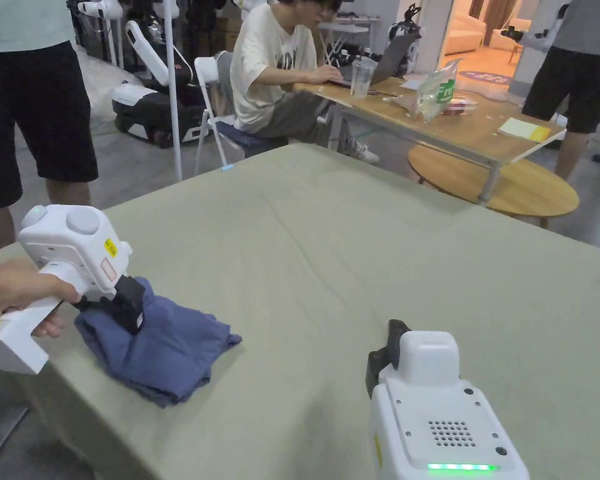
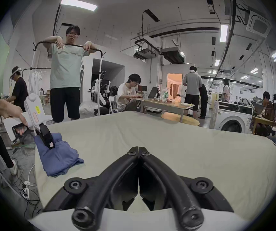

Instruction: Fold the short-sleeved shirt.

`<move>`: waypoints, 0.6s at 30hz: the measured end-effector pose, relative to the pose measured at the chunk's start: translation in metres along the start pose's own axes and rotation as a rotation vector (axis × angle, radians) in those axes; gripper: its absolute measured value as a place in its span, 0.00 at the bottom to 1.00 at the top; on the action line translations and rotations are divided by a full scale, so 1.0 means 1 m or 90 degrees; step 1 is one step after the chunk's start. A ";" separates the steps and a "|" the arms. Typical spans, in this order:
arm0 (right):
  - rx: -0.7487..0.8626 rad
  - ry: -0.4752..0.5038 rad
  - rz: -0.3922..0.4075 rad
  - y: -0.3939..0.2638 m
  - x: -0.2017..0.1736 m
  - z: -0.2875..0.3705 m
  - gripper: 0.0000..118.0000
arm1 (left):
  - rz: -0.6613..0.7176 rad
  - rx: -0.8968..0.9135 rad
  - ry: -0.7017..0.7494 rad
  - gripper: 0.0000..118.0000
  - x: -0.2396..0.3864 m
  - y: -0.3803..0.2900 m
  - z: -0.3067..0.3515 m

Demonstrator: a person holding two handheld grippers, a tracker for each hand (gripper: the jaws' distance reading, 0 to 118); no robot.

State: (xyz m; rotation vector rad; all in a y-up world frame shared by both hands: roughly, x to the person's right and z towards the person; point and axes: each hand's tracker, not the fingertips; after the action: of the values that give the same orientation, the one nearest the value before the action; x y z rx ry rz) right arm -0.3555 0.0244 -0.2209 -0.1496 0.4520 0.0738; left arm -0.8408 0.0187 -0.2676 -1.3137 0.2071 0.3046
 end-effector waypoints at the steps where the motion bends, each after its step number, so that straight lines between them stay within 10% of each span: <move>1: -0.002 -0.001 -0.001 0.000 0.002 -0.001 0.00 | -0.026 0.012 0.032 0.45 0.000 0.000 0.004; 14: -0.014 -0.008 -0.041 -0.001 0.017 -0.005 0.00 | -0.098 0.244 0.082 0.46 0.008 -0.031 0.059; 18: -0.015 -0.012 -0.048 0.000 0.023 0.000 0.00 | -0.076 0.325 0.052 0.03 0.042 -0.063 0.048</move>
State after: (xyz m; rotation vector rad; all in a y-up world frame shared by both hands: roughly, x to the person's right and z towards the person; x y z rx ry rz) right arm -0.3352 0.0257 -0.2308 -0.1894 0.4260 0.0060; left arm -0.7812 0.0557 -0.2114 -0.8287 0.2551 0.0860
